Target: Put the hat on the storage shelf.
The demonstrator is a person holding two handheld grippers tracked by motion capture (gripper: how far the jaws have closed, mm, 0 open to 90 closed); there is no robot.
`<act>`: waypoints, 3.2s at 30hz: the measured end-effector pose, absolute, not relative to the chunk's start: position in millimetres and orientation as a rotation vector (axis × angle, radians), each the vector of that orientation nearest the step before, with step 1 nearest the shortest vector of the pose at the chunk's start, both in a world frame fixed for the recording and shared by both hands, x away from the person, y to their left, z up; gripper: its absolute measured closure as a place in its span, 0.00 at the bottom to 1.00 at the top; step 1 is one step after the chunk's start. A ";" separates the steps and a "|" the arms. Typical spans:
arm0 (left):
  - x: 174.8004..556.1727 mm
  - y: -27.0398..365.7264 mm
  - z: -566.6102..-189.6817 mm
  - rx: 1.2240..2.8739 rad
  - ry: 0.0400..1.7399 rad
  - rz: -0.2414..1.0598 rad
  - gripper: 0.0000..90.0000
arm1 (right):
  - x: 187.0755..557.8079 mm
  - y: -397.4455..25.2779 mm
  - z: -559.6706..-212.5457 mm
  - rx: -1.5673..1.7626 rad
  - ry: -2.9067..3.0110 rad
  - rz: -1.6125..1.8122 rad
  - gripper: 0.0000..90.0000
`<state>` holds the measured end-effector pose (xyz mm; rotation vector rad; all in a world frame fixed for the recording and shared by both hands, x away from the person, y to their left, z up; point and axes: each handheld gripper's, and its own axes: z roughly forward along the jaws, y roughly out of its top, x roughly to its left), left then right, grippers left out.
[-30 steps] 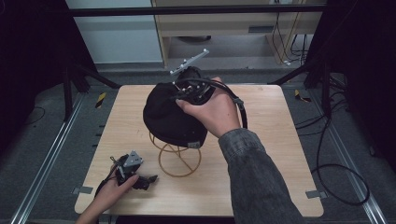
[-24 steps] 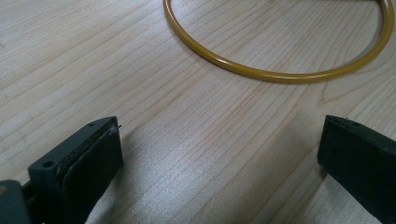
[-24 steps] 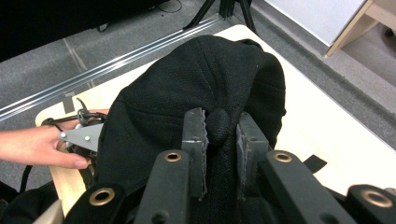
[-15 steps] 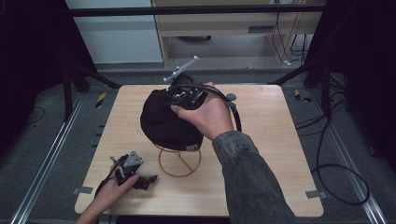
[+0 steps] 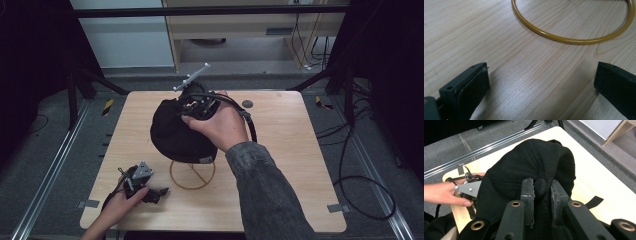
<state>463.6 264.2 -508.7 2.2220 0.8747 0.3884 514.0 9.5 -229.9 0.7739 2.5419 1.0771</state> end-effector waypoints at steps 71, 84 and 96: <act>463.6 264.3 -508.7 2.223 0.874 0.390 0.00 | 493.6 -26.9 -235.6 0.869 2.459 1.110 0.41; 463.6 264.3 -508.7 2.223 0.874 0.390 0.00 | 487.1 -45.7 -241.8 0.927 2.402 1.058 0.10; 463.4 264.2 -508.7 2.223 0.874 0.390 0.00 | 478.1 -74.2 -243.7 0.963 2.347 1.083 0.06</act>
